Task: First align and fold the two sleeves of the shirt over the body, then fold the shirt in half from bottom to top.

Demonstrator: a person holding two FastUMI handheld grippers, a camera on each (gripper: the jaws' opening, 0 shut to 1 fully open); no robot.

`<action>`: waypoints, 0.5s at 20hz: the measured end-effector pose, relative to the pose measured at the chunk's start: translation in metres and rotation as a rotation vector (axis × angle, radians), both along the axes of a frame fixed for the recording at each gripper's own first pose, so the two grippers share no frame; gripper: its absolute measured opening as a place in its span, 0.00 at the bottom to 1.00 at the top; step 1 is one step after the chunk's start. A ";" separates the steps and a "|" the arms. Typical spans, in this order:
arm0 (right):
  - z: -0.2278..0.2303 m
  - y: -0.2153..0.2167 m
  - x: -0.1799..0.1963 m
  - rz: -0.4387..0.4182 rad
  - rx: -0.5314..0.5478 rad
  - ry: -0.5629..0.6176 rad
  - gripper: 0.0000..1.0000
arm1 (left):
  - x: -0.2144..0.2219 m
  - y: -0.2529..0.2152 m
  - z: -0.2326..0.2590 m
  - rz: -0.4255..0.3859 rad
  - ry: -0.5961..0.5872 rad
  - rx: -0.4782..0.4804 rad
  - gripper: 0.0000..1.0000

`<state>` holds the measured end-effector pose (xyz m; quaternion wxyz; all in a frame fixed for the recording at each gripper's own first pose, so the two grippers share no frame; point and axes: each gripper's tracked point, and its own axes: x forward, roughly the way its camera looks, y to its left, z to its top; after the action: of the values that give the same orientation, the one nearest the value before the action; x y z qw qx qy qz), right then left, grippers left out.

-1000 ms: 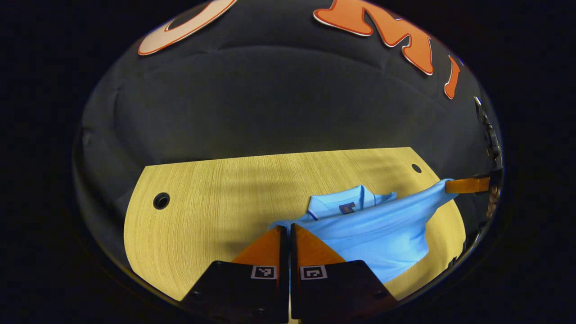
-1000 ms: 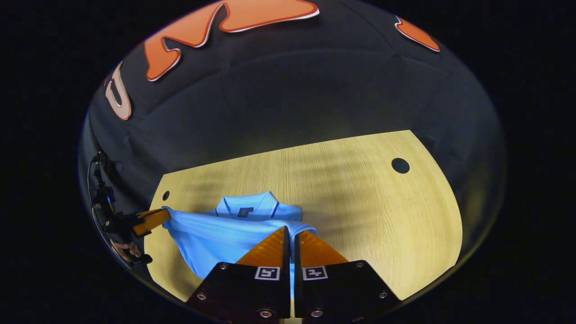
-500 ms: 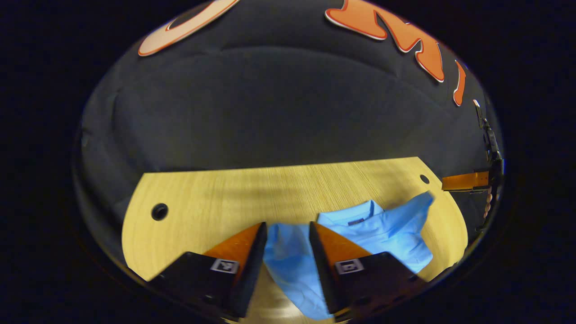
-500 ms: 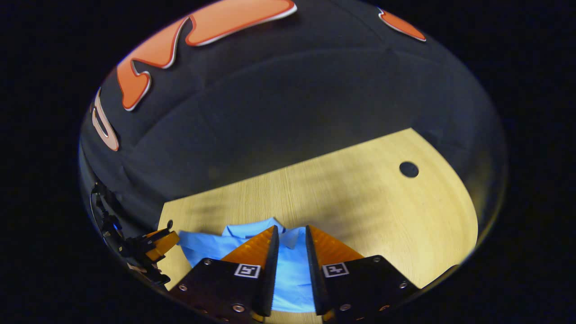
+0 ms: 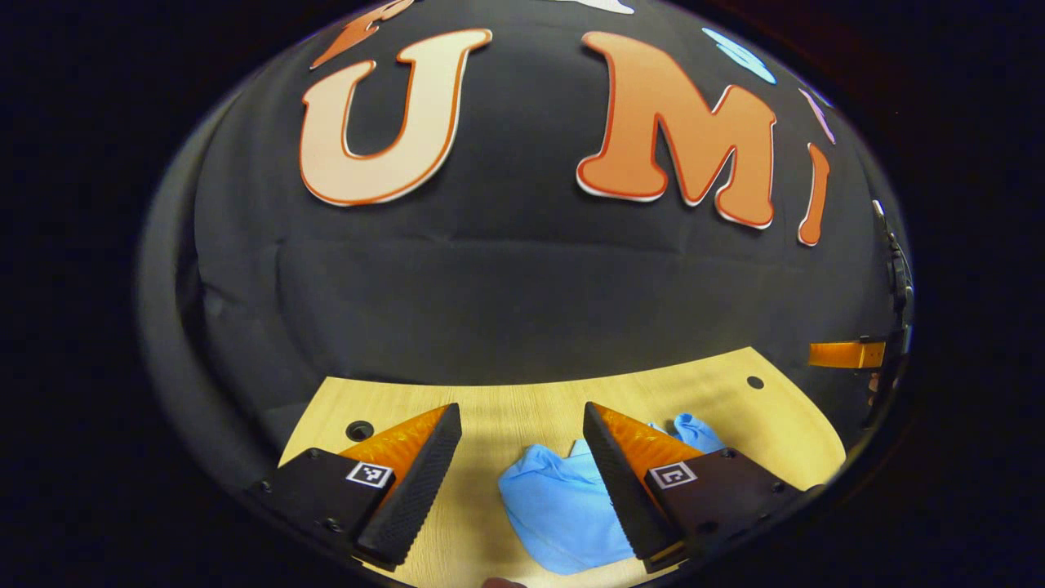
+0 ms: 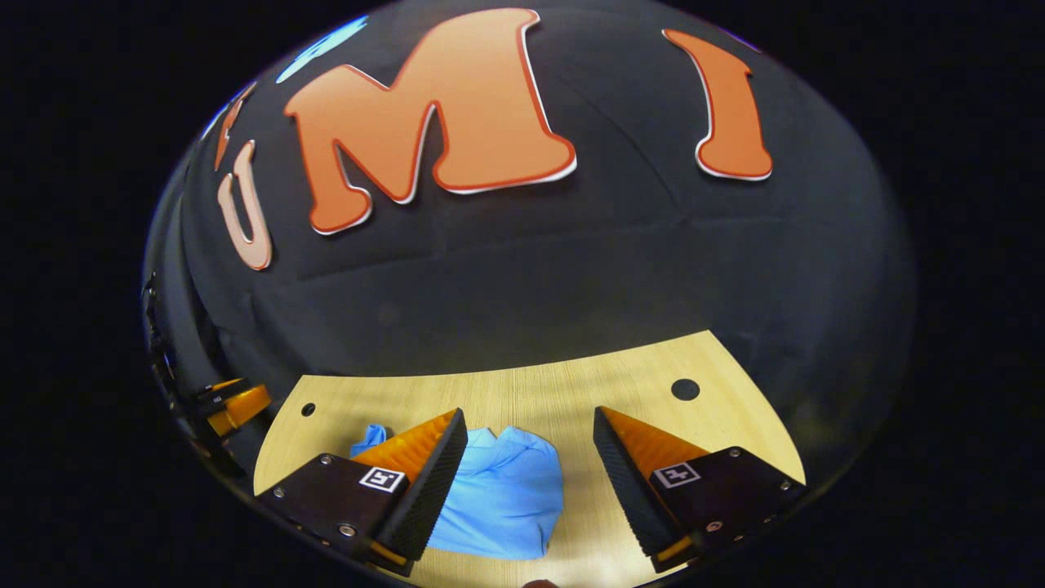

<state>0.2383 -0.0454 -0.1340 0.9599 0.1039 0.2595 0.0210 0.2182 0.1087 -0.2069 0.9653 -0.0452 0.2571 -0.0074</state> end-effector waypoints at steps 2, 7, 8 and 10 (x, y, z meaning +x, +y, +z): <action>0.020 -0.006 -0.018 0.006 -0.029 -0.038 0.97 | -0.016 -0.006 0.026 0.004 -0.044 0.029 0.98; 0.073 -0.022 -0.066 0.011 -0.066 -0.152 0.97 | -0.066 -0.015 0.093 0.019 -0.160 0.070 0.98; 0.083 -0.025 -0.074 0.011 -0.069 -0.177 0.97 | -0.077 -0.019 0.103 0.023 -0.185 0.070 0.98; 0.099 -0.031 -0.094 0.003 -0.100 -0.222 0.97 | -0.099 -0.027 0.119 0.027 -0.216 0.054 0.96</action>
<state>0.1441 -0.0768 -0.0347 0.9867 0.0524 0.1524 0.0206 0.1197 0.0820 -0.0878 0.9882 -0.0215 0.1511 0.0076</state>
